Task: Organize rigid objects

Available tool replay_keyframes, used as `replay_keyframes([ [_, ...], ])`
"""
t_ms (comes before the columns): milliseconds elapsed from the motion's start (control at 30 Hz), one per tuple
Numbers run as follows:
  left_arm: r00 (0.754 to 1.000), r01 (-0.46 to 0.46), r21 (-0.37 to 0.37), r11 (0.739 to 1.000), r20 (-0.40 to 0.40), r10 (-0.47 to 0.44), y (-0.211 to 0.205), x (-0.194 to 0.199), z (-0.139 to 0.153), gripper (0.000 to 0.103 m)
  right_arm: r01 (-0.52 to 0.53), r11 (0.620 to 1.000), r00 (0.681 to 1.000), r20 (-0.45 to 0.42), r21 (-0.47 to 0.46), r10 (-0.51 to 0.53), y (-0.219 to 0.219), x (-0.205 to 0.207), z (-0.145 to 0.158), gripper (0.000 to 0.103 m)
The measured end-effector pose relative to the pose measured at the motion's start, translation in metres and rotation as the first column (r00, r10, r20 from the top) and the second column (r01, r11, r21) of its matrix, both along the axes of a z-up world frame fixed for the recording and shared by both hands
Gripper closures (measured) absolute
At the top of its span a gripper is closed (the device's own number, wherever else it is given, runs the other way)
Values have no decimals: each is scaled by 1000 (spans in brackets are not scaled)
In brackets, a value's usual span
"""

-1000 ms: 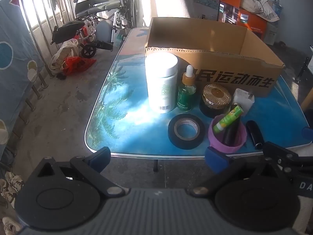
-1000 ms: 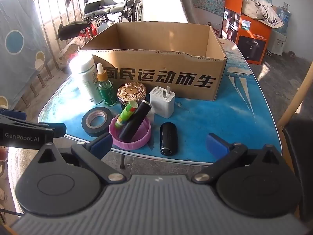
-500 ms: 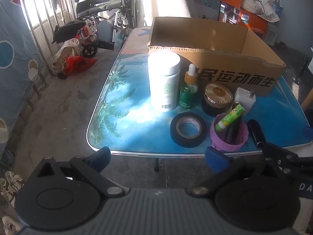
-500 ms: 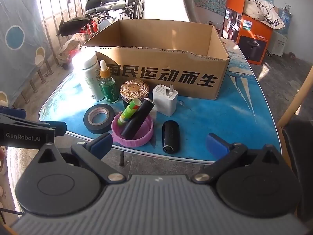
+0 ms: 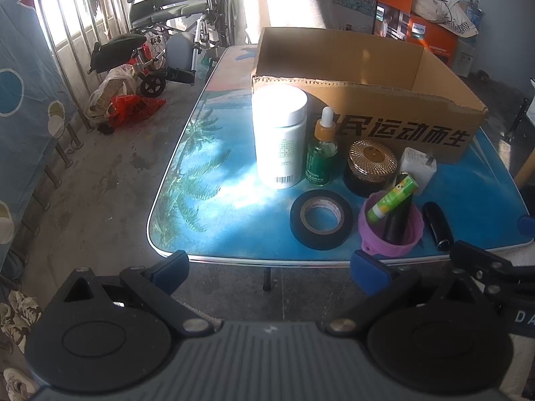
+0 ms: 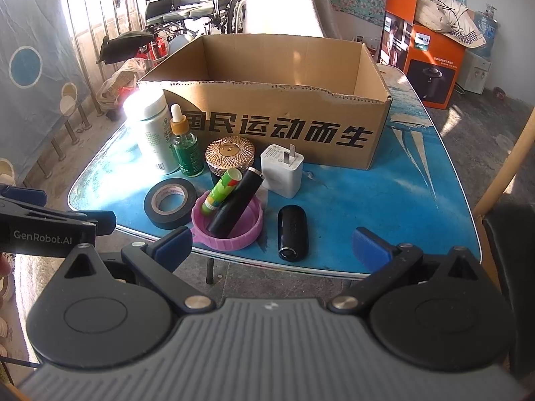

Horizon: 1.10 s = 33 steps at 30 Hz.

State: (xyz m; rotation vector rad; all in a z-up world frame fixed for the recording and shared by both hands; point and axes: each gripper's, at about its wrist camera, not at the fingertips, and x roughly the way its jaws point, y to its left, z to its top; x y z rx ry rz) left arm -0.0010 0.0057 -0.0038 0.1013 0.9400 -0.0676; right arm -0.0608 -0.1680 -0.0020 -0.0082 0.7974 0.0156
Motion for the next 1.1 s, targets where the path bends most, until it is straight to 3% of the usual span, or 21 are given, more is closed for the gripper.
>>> replay_keyframes([
  [1100, 1000, -2, 1, 1000, -1, 2, 1, 0, -1, 0, -6, 1000, 1000, -6, 11, 6, 2, -1, -1, 1],
])
